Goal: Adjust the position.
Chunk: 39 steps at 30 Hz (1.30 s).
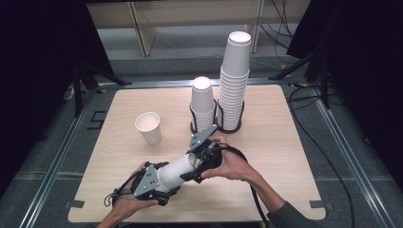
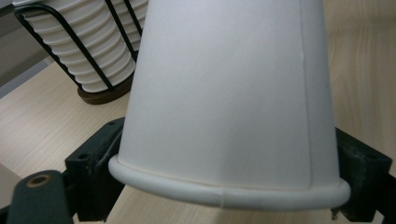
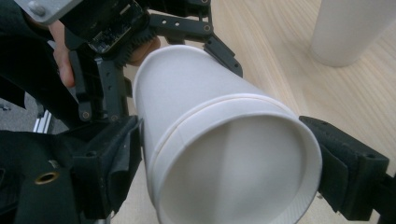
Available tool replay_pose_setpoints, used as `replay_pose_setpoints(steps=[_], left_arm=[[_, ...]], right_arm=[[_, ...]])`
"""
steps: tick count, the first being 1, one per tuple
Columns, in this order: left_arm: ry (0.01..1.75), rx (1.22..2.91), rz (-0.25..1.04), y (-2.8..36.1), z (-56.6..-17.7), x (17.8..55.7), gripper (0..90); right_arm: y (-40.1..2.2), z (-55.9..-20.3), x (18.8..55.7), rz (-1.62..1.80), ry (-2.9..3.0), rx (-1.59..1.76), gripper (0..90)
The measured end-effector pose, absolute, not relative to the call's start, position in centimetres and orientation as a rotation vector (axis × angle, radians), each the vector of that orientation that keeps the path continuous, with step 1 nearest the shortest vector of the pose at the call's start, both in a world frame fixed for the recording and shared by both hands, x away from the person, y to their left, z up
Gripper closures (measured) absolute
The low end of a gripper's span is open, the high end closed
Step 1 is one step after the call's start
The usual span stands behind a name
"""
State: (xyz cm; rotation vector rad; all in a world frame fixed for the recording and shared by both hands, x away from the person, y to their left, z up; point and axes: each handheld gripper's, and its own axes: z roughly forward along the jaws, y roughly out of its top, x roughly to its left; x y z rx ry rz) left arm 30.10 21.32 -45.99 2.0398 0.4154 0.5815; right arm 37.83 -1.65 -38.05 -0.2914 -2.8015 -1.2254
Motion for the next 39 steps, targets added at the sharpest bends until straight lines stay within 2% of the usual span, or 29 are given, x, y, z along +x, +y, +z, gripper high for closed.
replay_pose_setpoints(steps=[12, 39], left_arm=[[0.382, 2.058, 0.569, 21.09, -46.2, 30.12, 13.5], [0.355, 2.052, 0.565, 21.3, -45.95, 30.01, 13.3]], right_arm=[[-1.43, -37.84, 37.15, -1.107, -2.9, -0.222, 17.7], [-1.92, -38.39, 37.97, -1.164, -2.744, -0.226, 22.3]])
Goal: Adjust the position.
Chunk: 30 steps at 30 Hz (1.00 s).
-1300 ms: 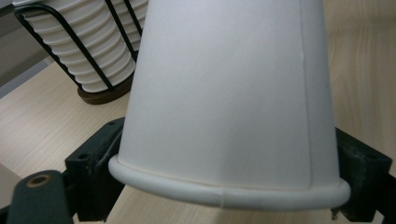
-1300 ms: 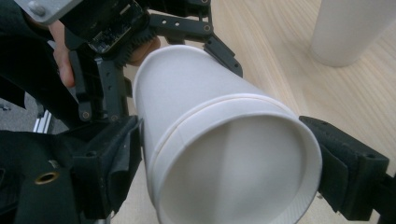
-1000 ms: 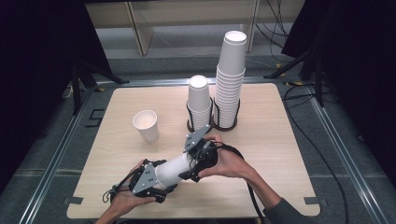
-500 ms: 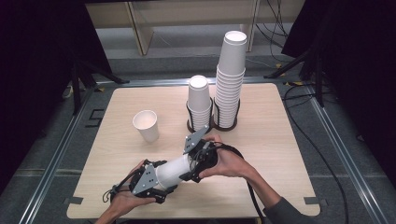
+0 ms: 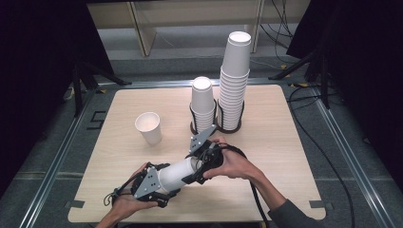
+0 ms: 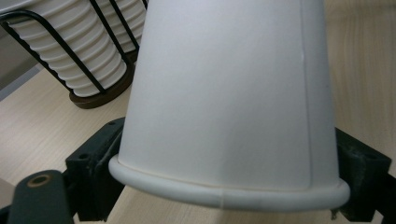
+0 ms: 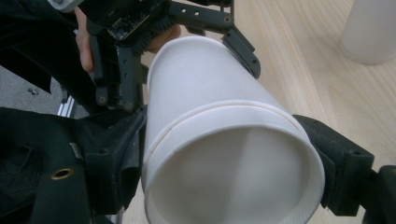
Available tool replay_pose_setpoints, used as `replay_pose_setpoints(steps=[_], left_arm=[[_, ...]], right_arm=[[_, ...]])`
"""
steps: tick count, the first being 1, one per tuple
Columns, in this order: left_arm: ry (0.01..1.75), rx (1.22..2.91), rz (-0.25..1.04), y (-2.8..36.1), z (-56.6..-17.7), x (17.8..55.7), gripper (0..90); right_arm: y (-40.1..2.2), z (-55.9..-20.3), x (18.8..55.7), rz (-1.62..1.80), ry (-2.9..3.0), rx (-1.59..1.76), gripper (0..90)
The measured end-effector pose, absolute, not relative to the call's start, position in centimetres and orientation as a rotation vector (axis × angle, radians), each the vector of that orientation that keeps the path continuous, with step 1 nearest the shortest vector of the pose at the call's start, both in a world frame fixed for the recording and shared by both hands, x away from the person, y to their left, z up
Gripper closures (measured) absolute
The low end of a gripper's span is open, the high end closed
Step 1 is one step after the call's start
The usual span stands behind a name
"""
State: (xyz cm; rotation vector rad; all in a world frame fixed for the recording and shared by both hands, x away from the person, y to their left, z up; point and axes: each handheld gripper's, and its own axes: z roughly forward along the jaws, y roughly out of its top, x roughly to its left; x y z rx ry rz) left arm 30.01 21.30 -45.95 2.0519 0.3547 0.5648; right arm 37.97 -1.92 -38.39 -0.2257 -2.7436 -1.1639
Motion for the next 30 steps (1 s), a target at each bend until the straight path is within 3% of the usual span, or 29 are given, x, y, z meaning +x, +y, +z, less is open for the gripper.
replay_pose_setpoints(steps=[7, 17, 30], left_arm=[[0.355, 1.974, 0.55, 21.6, -45.9, 30.0, 8.8], [0.373, 1.737, 0.521, 22.4, -45.3, 29.9, 4.6], [0.351, 1.69, 0.5, 23.0, -44.8, 29.8, 6.9]], right_arm=[[-2.4, -38.1, 38.6, -1.254, -2.689, -0.171, 24.0], [-3.4, -37.2, 38.9, -1.366, -2.569, -0.194, 24.9], [-3.9, -37.0, 39.3, -1.434, -2.478, -0.187, 25.1]])
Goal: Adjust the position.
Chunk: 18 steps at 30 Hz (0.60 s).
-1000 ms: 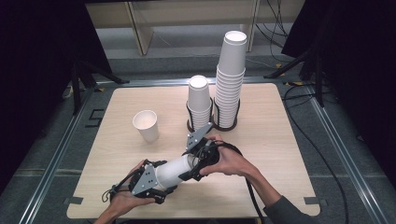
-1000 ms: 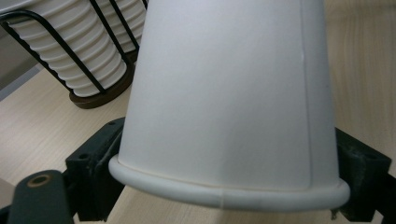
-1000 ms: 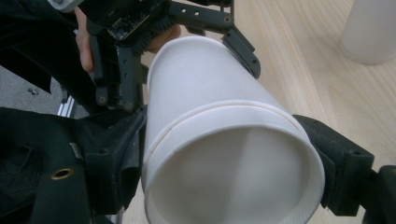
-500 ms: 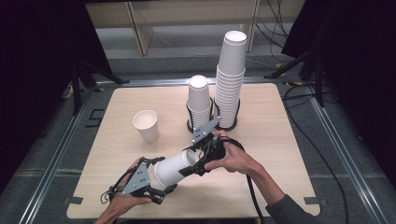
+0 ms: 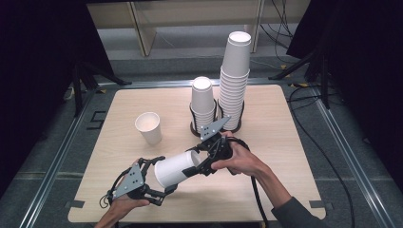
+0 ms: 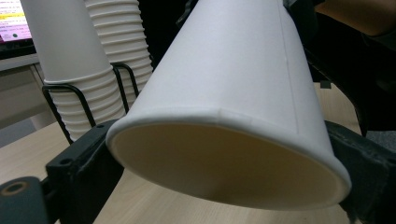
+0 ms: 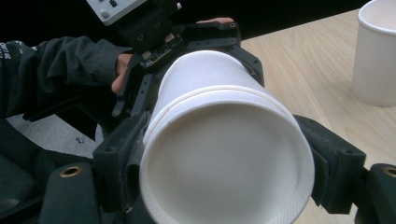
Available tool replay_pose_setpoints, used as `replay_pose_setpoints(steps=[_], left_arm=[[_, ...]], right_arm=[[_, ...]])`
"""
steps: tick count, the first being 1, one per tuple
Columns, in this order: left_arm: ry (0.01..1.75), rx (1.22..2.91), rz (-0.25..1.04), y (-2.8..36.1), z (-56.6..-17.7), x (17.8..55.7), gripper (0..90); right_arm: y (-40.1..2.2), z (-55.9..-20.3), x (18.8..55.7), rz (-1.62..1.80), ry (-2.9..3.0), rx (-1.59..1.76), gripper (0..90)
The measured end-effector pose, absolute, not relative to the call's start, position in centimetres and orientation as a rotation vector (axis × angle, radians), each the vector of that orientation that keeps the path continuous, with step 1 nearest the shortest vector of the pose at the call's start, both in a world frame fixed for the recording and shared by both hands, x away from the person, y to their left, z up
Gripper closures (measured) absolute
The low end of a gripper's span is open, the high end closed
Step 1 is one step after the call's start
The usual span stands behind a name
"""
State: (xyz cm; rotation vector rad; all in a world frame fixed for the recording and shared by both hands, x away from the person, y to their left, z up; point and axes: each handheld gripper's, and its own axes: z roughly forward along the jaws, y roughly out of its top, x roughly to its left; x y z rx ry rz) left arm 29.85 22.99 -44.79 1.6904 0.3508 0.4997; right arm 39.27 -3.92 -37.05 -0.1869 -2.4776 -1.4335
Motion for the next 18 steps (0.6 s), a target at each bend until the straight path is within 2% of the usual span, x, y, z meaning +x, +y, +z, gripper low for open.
replay_pose_setpoints(steps=[8, 18], left_arm=[[0.337, 1.72, 0.477, 23.09, -44.58, 29.91, 12.3], [0.347, 1.764, 0.463, 23.11, -44.63, 30.03, 14.5]], right_arm=[[-4.42, -37.55, 39.76, -1.424, -2.438, -0.194, 24.8], [-4.26, -37.79, 39.63, -1.384, -2.507, -0.191, 22.4]])
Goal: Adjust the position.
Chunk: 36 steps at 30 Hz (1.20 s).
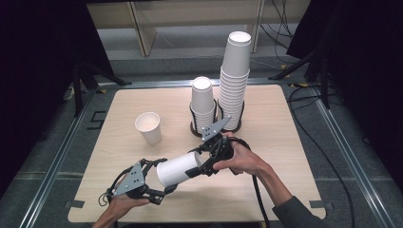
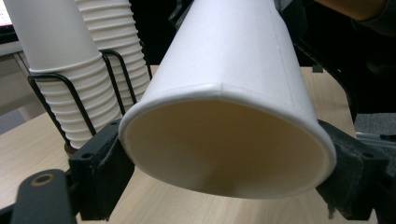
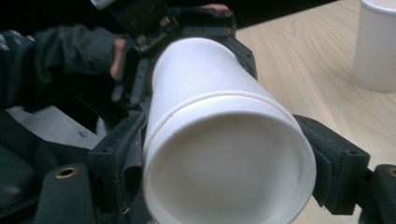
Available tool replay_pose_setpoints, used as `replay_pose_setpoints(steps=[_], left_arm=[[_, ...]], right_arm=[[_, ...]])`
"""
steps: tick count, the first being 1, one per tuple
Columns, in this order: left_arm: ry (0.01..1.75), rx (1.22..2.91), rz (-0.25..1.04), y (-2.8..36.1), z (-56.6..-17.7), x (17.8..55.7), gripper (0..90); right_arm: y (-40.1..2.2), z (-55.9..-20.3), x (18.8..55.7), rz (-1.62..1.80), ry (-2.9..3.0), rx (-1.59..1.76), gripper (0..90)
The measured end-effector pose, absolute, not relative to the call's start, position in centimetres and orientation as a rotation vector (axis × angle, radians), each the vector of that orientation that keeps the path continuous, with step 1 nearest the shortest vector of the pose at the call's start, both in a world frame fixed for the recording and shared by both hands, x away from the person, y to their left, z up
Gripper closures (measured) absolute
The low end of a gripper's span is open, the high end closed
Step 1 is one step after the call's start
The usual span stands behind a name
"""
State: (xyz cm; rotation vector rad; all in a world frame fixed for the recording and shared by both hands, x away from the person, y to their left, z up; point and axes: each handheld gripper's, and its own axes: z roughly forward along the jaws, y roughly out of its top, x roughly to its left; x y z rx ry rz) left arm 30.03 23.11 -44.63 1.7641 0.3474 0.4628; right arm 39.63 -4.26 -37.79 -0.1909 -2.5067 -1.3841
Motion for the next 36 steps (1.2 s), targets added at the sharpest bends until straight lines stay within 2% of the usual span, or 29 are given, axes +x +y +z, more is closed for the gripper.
replay_pose_setpoints(steps=[4, 21, 36], left_arm=[[0.363, 1.785, 0.463, 23.1, -44.7, 30.1, 14.6], [0.44, 1.916, 0.44, 22.8, -45.4, 30.8, 15.1], [0.405, 1.947, 0.407, 22.3, -45.4, 30.5, 15.3]], right_arm=[[-4.2, -37.4, 39.3, -1.36, -2.617, -0.2, 18.3], [-3.4, -35.2, 36.7, -1.199, -3.018, -0.061, 17.1], [-0.2, -37.1, 34.7, -0.835, -3.315, 0.26, 17.2]])
